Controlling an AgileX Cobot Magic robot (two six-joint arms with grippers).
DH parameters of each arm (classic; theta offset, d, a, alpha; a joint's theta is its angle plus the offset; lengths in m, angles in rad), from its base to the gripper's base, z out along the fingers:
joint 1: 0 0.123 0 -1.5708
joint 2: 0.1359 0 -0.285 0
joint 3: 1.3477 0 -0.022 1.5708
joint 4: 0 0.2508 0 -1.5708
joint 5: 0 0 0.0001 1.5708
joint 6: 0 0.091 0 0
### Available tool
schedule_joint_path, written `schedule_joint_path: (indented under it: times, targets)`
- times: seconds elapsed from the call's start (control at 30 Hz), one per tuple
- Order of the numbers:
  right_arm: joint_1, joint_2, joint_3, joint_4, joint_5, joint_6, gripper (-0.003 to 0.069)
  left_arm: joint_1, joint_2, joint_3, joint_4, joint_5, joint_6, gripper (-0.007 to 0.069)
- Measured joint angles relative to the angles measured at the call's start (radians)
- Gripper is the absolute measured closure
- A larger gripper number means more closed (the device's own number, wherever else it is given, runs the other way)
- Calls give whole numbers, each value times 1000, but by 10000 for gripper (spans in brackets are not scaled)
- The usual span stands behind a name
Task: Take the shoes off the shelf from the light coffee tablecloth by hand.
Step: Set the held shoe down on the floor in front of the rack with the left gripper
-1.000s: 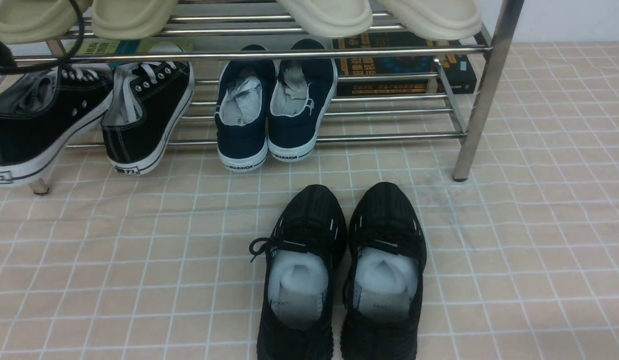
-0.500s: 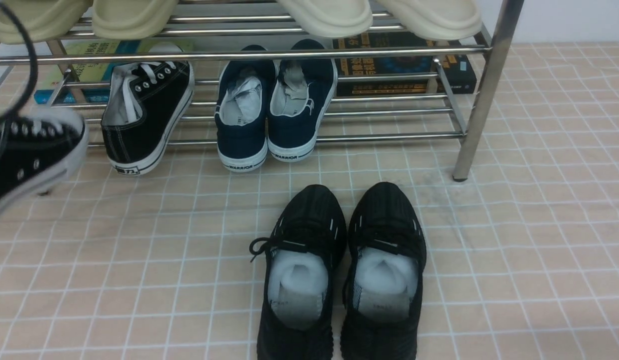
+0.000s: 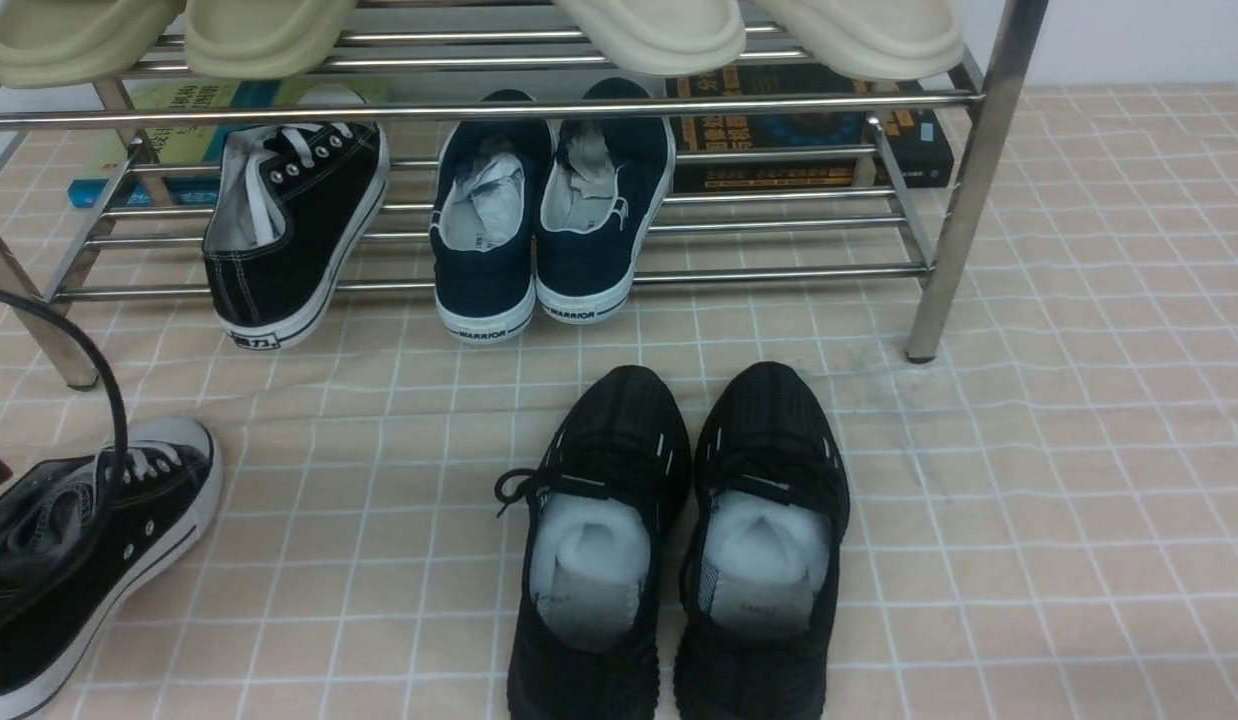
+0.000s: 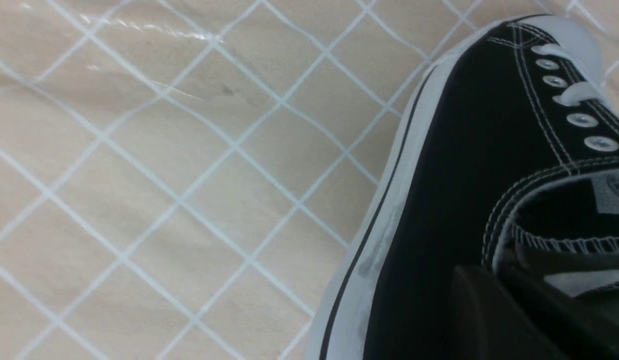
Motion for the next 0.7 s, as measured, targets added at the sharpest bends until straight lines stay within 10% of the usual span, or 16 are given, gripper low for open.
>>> schedule_joint_path:
  times: [0.7]
  targets:
    - [0, 0, 0, 0, 0, 0, 420, 0, -264, -43, -108, 83, 0, 599]
